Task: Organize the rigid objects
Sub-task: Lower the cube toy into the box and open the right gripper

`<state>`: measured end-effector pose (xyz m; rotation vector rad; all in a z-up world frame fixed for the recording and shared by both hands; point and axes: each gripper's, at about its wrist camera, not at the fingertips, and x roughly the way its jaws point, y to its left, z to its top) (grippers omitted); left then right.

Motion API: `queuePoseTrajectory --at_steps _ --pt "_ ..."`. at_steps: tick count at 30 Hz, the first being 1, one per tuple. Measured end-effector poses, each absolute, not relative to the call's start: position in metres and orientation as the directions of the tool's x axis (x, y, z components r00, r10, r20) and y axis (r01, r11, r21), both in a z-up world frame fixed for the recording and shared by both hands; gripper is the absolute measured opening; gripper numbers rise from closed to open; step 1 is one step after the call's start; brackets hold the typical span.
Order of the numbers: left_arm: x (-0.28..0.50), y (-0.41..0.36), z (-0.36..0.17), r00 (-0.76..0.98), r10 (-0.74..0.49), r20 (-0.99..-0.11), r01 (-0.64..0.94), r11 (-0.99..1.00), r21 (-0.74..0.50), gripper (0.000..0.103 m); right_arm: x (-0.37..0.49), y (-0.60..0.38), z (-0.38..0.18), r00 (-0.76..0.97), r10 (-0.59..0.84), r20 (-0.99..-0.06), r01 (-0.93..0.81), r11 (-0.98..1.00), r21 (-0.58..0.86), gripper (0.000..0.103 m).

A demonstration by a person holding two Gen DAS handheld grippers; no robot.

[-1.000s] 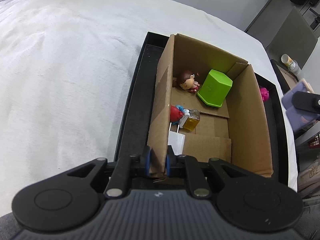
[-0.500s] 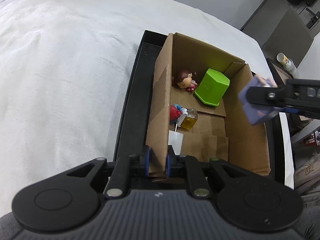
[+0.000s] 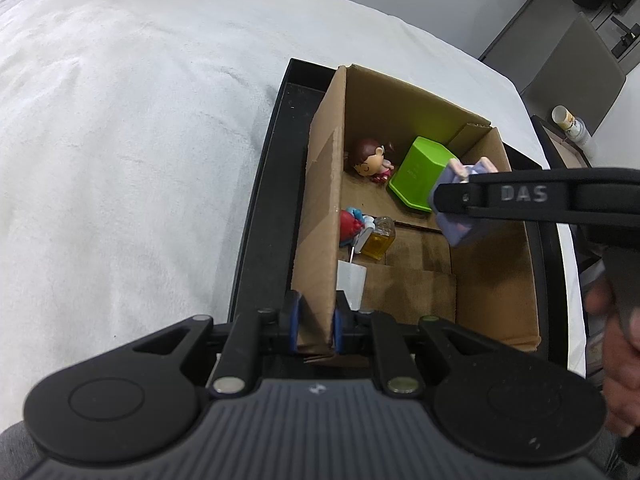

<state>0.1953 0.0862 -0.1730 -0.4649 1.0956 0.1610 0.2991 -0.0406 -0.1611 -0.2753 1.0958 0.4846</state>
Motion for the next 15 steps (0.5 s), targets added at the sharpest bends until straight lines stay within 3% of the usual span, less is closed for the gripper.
queuePoseTrajectory --at_steps 15 --pt "0.199 0.086 -0.172 0.448 -0.102 -0.888 -0.362 0.888 -0.284 0.017 0.307 -0.028 -0.178 0.389 0.158 -0.908 -0.519 0.852 -0.075 0.047"
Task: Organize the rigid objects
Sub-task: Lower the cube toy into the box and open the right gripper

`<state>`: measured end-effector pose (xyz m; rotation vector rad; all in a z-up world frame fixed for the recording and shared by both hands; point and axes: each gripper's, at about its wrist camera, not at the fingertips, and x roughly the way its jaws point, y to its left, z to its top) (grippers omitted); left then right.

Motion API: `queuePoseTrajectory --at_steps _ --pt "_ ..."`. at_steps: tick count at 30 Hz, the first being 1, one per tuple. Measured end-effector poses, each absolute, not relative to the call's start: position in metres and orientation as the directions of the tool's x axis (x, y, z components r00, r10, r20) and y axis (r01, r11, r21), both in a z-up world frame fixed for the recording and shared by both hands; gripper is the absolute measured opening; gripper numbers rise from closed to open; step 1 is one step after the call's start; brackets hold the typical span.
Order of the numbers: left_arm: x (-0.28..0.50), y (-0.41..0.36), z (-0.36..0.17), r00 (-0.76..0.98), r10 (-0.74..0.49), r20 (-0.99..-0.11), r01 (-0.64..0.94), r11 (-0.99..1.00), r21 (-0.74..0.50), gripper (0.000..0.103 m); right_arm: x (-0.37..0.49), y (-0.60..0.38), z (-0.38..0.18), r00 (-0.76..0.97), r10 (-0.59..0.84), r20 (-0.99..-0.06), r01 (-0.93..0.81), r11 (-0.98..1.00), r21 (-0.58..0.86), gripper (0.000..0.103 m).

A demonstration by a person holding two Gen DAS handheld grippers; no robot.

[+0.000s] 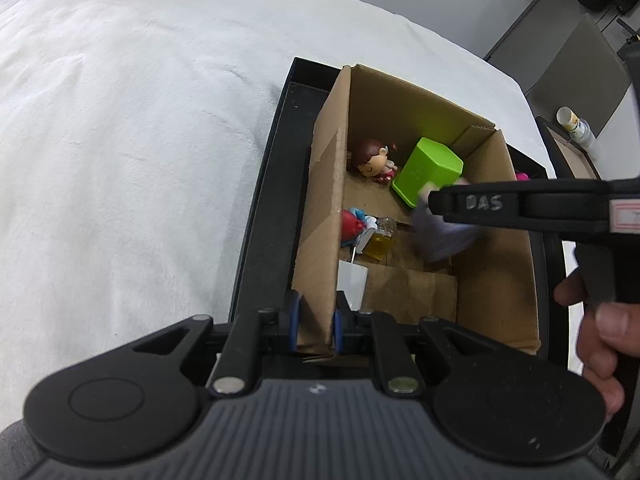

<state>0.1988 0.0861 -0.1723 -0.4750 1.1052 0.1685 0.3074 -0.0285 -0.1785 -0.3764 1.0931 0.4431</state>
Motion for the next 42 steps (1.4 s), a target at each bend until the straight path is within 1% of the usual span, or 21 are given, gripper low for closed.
queuePoseTrajectory --at_steps 7,18,26,30,39,42 --pt "0.201 0.087 -0.172 0.443 -0.072 -0.894 -0.389 0.883 -0.264 0.017 0.306 -0.048 -0.158 0.402 0.221 -0.888 -0.513 0.858 -0.019 0.047" --pt "0.199 0.079 -0.170 0.442 -0.032 -0.896 -0.387 0.895 -0.223 0.016 0.299 -0.078 -0.137 0.348 0.321 -0.881 -0.508 0.854 0.111 0.049" --pt "0.202 0.074 -0.168 0.426 0.015 -0.905 -0.400 0.900 -0.173 0.016 0.292 -0.103 -0.123 0.358 0.354 -0.864 -0.490 0.859 0.149 0.060" --pt "0.202 0.069 -0.168 0.419 0.041 -0.907 -0.402 0.904 -0.144 0.016 0.293 -0.119 -0.113 0.371 0.375 -0.850 -0.481 0.860 0.170 0.061" --pt "0.204 0.065 -0.167 0.411 0.058 -0.910 -0.426 0.895 -0.136 0.016 0.294 -0.154 -0.107 0.380 0.395 -0.837 -0.451 0.869 0.206 0.062" --pt "0.204 0.063 -0.168 0.410 0.067 -0.910 -0.434 0.892 -0.129 0.016 0.295 -0.165 -0.108 0.379 0.402 -0.833 -0.437 0.872 0.222 0.065"
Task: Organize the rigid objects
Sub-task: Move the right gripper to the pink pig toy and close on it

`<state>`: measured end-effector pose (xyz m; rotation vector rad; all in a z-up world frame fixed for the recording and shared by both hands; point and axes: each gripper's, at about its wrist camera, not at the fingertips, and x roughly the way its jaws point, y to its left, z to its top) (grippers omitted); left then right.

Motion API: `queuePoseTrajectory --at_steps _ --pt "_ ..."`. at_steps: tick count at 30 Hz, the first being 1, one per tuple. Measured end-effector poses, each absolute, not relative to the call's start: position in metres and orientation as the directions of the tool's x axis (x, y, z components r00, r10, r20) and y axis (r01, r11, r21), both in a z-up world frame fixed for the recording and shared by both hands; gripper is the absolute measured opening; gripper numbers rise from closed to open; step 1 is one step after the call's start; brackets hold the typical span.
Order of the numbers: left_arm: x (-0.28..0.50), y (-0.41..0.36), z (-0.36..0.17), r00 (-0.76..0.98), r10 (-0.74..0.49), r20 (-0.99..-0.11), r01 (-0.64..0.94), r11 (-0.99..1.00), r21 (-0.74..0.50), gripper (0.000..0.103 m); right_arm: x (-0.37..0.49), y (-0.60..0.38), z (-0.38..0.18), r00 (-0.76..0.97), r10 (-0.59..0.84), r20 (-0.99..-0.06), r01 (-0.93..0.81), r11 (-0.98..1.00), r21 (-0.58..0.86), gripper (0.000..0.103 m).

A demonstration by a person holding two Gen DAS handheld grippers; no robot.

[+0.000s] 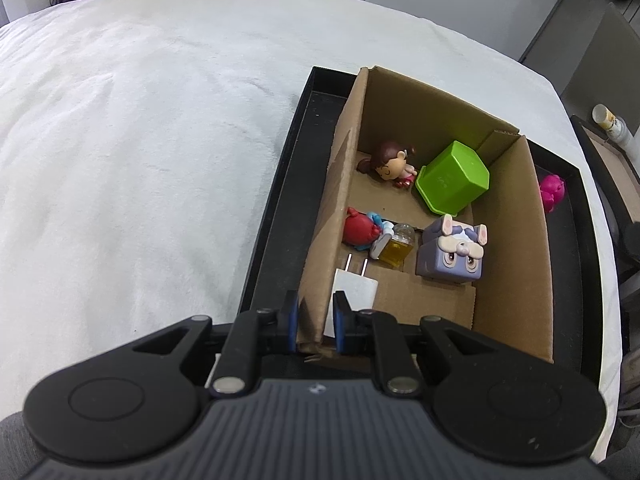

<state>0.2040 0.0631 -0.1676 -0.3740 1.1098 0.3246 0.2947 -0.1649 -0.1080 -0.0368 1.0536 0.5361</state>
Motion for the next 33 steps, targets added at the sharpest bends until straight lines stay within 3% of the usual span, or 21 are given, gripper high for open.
queuePoseTrajectory --at_steps 10,33 --pt "0.204 0.060 -0.168 0.408 0.082 -0.909 -0.446 0.887 -0.120 0.015 0.297 -0.198 -0.111 0.389 0.420 -0.820 -0.401 0.879 0.260 0.079" --pt "0.203 0.061 -0.166 0.412 0.089 -0.907 -0.444 0.889 -0.115 0.013 0.315 -0.262 -0.137 0.443 0.415 -0.795 -0.249 0.909 0.335 0.088"
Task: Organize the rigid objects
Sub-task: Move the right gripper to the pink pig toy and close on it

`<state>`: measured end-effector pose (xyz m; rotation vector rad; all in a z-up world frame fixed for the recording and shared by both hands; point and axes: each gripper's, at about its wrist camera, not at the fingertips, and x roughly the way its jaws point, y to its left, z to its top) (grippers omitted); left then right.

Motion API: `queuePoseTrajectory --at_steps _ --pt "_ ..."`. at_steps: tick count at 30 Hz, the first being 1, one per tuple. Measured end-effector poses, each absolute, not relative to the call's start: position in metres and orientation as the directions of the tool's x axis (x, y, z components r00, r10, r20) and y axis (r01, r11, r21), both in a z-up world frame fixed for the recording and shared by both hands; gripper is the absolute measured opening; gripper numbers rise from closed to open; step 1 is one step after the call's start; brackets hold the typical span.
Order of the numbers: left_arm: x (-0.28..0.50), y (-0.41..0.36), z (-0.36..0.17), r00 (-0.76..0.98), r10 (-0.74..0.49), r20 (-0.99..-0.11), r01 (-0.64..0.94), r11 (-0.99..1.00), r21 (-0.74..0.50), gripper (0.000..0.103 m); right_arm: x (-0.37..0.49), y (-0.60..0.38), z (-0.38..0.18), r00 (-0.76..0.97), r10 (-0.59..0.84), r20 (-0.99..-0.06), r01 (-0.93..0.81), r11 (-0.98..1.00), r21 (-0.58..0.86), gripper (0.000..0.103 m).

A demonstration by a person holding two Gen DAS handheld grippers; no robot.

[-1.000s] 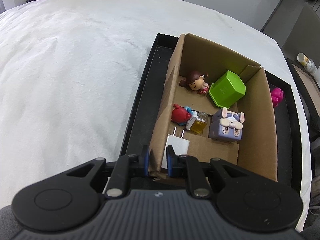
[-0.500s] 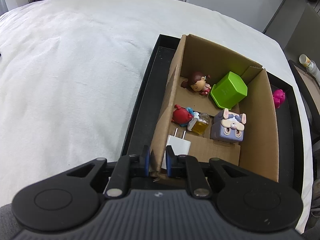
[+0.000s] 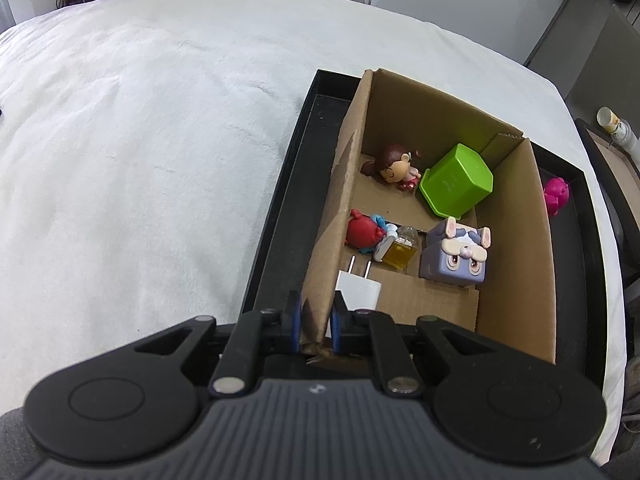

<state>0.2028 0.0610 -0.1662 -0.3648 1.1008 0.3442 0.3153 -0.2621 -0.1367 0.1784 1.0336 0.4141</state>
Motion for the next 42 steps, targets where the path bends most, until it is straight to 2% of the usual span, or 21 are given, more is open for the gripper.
queuePoseTrajectory --at_steps 14,42 --pt "0.207 0.057 -0.168 0.394 0.108 -0.913 -0.431 0.899 -0.079 0.013 0.331 -0.274 -0.174 0.486 0.448 -0.750 -0.170 0.891 0.422 0.088" --pt "0.226 0.053 -0.189 0.308 0.130 -0.943 -0.432 0.902 -0.017 0.013 0.410 -0.236 -0.240 0.496 0.373 -0.785 -0.160 0.927 0.339 0.088"
